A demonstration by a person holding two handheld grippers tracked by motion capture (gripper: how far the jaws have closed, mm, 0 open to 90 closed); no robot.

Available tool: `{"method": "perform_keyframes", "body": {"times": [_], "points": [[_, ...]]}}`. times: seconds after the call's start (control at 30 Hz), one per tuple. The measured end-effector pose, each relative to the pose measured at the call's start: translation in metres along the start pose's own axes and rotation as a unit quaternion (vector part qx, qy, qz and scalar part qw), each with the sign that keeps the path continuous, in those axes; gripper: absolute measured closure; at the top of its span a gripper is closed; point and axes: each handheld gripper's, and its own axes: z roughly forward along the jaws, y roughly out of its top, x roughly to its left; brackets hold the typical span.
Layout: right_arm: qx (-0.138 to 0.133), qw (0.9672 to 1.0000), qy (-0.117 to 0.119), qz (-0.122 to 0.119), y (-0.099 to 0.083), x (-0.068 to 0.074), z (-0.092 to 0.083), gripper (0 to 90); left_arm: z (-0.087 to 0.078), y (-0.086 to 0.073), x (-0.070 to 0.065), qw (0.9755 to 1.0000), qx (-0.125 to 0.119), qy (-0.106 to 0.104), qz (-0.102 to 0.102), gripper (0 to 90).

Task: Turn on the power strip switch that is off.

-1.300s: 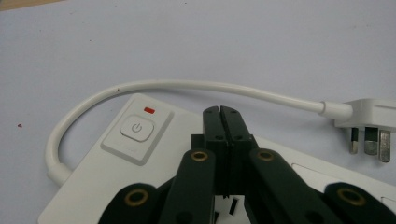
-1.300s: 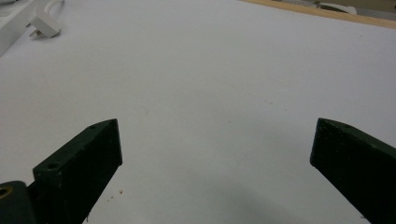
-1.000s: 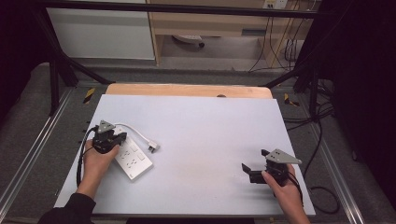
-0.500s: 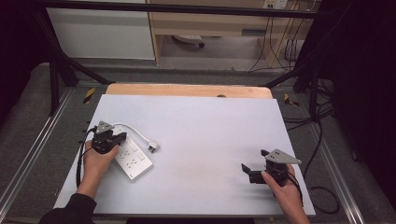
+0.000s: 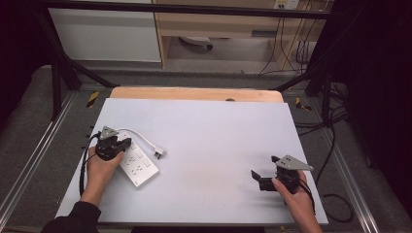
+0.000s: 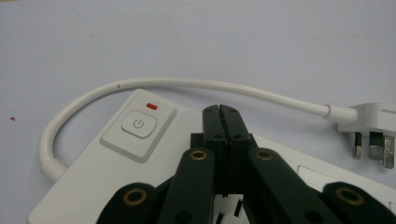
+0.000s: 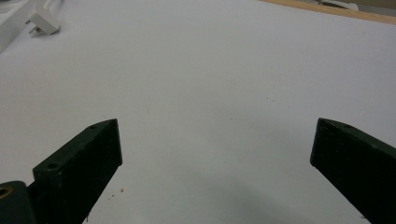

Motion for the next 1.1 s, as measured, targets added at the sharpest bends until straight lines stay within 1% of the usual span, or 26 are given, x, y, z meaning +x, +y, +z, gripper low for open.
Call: {"method": "perform_keyframes", "body": {"times": [0.2,0.37,0.57,0.6,0.67,0.8,0.87,0.93,1.0,1.07,1.1], "points": [[0.001,1.0,0.0,-0.001,0.0,0.0004,0.0004,2.6,0.0002,-0.0011,-0.0002,1.0,-0.005,0.001,0.002,90.0],[0.002,1.0,0.0,-0.001,-0.0001,0.0005,0.0008,2.6,0.0002,-0.0018,-0.0023,0.9998,-0.009,0.007,0.013,90.0],[0.001,1.0,0.001,0.001,-0.0001,0.0,0.0008,2.6,-0.0005,-0.0021,-0.0025,0.9998,-0.013,0.011,0.01,90.0],[0.001,1.0,0.001,0.001,-0.0001,0.0,0.0008,2.6,-0.001,-0.0019,-0.0024,0.9998,-0.014,0.011,0.012,90.0],[0.001,1.0,0.001,0.0,-0.0001,-0.0001,0.001,2.6,-0.0017,-0.0016,-0.0025,0.9998,-0.017,0.009,0.009,90.0],[0.001,1.0,0.002,-0.002,0.0001,0.0,0.0011,2.6,-0.0032,0.0005,-0.0034,0.9996,-0.027,-0.001,0.004,90.0],[0.001,1.0,0.001,0.0,0.0,-0.0003,0.0011,2.6,-0.0045,0.0029,-0.0025,0.9992,-0.036,-0.011,-0.01,90.0],[0.001,1.0,0.001,0.0,0.0,-0.0005,0.001,2.6,-0.0051,0.0038,-0.0025,0.9992,-0.038,-0.01,-0.009,90.0],[0.0,1.0,0.001,0.001,0.0001,-0.0003,0.0005,2.6,-0.0056,0.0046,-0.0028,0.999,-0.041,-0.014,-0.011,90.0],[0.001,1.0,0.001,0.0,0.0,-0.0002,0.0008,2.6,-0.0065,0.0056,-0.0035,0.999,-0.042,-0.014,-0.008,90.0],[0.001,1.0,0.001,-0.001,0.0,-0.0003,0.0012,2.6,-0.0067,0.0065,-0.0044,0.9988,-0.046,-0.017,-0.01,90.0]]}}
